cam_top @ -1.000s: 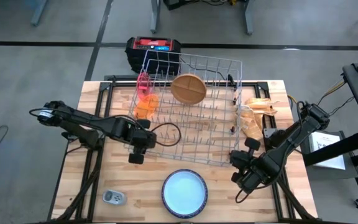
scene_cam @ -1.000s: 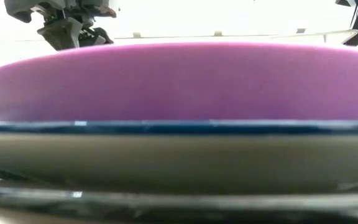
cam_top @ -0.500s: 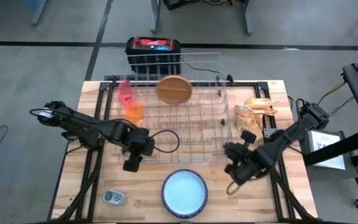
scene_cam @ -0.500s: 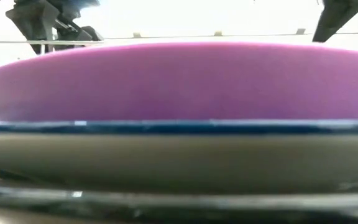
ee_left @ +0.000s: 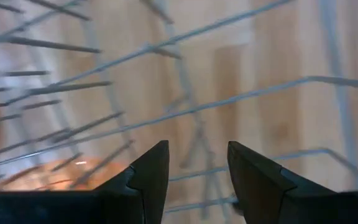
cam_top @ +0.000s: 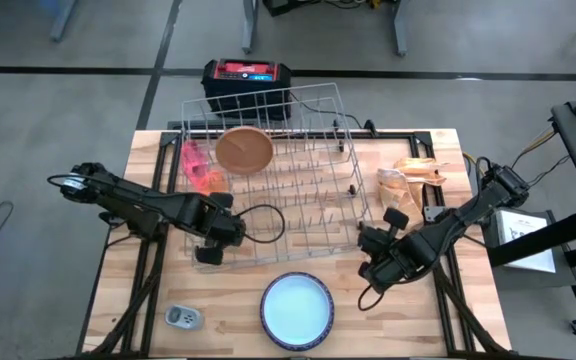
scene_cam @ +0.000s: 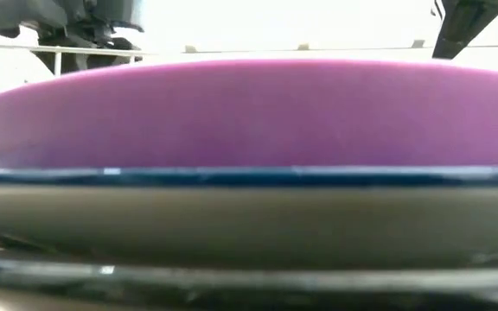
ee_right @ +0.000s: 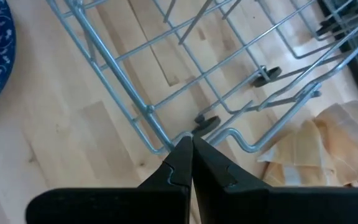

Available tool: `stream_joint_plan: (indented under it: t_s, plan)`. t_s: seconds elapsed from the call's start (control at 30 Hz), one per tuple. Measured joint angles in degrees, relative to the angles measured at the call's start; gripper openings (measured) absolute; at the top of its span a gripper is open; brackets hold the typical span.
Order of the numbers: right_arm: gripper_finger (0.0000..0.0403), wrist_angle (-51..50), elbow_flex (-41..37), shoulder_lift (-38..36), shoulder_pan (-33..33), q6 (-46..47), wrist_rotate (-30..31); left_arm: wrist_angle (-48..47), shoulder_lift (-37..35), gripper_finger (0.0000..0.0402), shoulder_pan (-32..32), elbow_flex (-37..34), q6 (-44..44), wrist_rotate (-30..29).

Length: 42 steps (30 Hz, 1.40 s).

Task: Sort dishes
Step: Adjust the dish rack on the table

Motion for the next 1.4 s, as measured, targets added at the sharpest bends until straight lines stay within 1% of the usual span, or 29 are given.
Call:
stream_joint_plan:
  t_s: [0.1,0.33,0.37,0.43,0.53,0.7,0.77,0.83,0.9,0.97,1.03,1.17,1.3,1.4]
  plan:
    - [0.0000,2.20,0.04,-0.02,0.07,-1.06,-1.19,-1.64,-0.02,0.0153,0.00,0.20,-0.20,-4.54]
    - [0.0000,4.62,0.35,-0.02,0.05,-1.21,-1.60,-2.69,-0.06,0.0153,-0.03,0.22,0.00,-10.21]
    - [0.0000,4.70,0.69,-0.02,0.07,-1.06,-1.96,-2.75,-0.28,0.0153,0.00,0.22,0.16,-11.17]
    - [0.0000,5.39,1.45,-0.01,0.21,-0.91,-4.64,-3.12,-0.72,0.0153,0.11,0.54,0.46,-11.70]
    - [0.0000,5.21,2.64,0.05,0.35,-0.79,-6.60,-4.11,-0.79,0.0153,0.00,2.81,0.48,-13.41]
    - [0.0000,4.96,5.00,0.04,2.10,0.15,-7.14,-7.13,-0.83,0.0153,-0.66,10.61,0.07,-14.62]
    - [0.0000,4.89,6.38,0.04,3.32,-0.36,-4.83,-8.23,-0.85,0.0153,-1.82,14.00,0.00,-13.35]
    - [0.0000,4.46,7.92,0.04,4.12,-1.30,0.70,-8.61,-0.90,0.0153,-3.71,16.81,0.00,-10.79]
    - [0.0000,2.85,9.41,-0.13,4.03,-1.55,6.21,-8.56,-0.94,0.0153,-6.33,18.38,-0.06,-9.79]
    - [0.0000,1.23,10.17,-0.32,2.45,-2.36,9.47,-8.60,-0.96,0.0153,-9.18,18.75,-1.10,-9.78]
    - [0.0000,1.24,10.21,-0.55,-0.62,-4.30,10.94,-8.69,-0.94,0.0153,-11.80,18.13,-3.76,-9.58]
    - [0.0000,1.25,10.09,-0.53,-9.84,-8.60,10.25,-8.74,-0.96,0.0153,-16.12,14.74,-11.85,-9.45]
    - [0.0000,1.28,9.78,0.07,-19.06,-14.27,9.29,-8.48,-0.96,0.0153,-18.77,9.88,-19.31,-9.45]
    - [0.0000,1.34,8.77,0.20,-23.69,-18.51,5.76,-8.09,-0.94,0.0153,-19.60,6.52,-23.59,-9.39]
